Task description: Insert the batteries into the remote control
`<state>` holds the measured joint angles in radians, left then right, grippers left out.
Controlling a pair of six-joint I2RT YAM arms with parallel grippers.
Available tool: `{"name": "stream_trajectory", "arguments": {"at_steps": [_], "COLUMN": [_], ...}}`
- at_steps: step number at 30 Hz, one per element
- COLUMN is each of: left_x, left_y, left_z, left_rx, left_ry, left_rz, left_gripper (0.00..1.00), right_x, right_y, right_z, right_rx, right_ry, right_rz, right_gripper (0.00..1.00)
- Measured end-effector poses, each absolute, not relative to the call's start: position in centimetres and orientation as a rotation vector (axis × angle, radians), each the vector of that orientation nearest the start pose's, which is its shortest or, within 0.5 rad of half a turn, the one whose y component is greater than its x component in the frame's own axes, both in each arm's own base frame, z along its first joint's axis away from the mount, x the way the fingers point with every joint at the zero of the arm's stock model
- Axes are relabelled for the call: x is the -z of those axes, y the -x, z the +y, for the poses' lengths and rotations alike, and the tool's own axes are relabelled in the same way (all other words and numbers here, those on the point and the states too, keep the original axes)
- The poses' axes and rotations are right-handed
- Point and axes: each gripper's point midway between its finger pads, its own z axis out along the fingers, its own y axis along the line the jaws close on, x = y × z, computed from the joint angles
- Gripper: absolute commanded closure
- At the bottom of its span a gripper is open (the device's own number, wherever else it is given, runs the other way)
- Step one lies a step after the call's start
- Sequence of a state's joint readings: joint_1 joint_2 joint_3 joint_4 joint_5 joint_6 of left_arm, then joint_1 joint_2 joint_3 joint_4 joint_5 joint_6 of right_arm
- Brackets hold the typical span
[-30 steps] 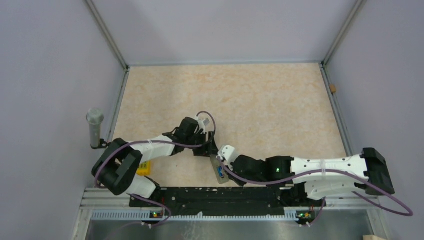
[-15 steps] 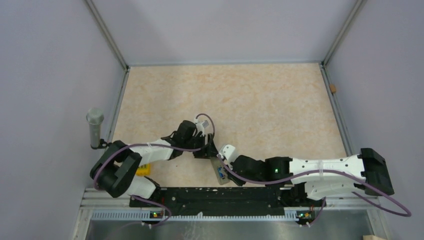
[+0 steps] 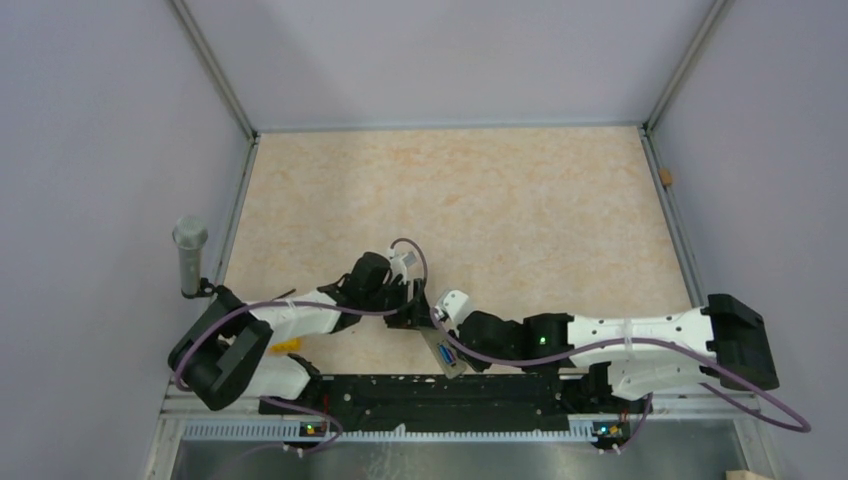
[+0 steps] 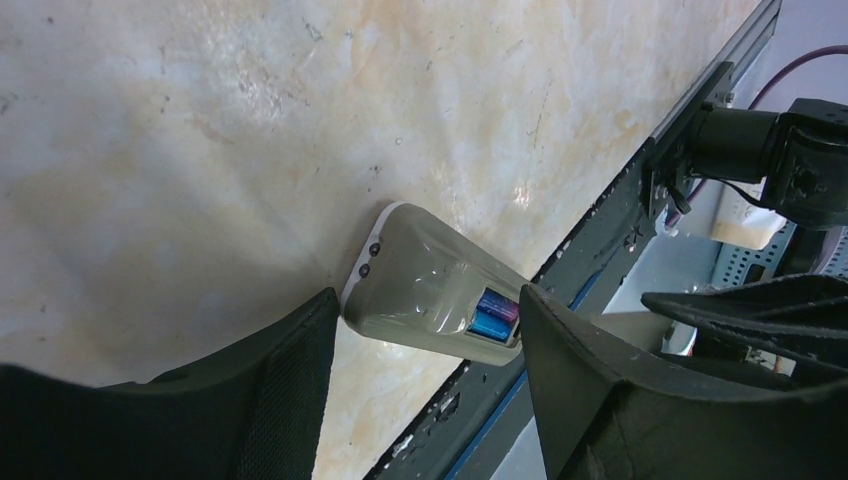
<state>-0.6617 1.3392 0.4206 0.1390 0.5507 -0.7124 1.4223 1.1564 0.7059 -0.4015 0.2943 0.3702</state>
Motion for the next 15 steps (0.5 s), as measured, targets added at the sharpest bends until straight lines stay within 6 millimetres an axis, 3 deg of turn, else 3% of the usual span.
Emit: {"name": "stream_trajectory", "arguments": {"at_steps": [10, 15], "left_x": [-5.2, -5.6], "left_y": [-14.3, -14.4], "left_z": [-25.9, -25.7], "left_rx": [1.241, 1.228], "left_ry": [-0.232, -0.229], "left_rz": [2.580, 2.563], "left_gripper": [0.32, 0.31], "right_x": [-6.2, -5.6], "right_y": [-7.7, -7.8], "right_z": [27.8, 27.9], "right_rx": [-0.391, -0.363], "right_ry": [1.148, 1.147], "right_rz": [2.257, 2.285], "right_gripper": [0.99, 1.00]}}
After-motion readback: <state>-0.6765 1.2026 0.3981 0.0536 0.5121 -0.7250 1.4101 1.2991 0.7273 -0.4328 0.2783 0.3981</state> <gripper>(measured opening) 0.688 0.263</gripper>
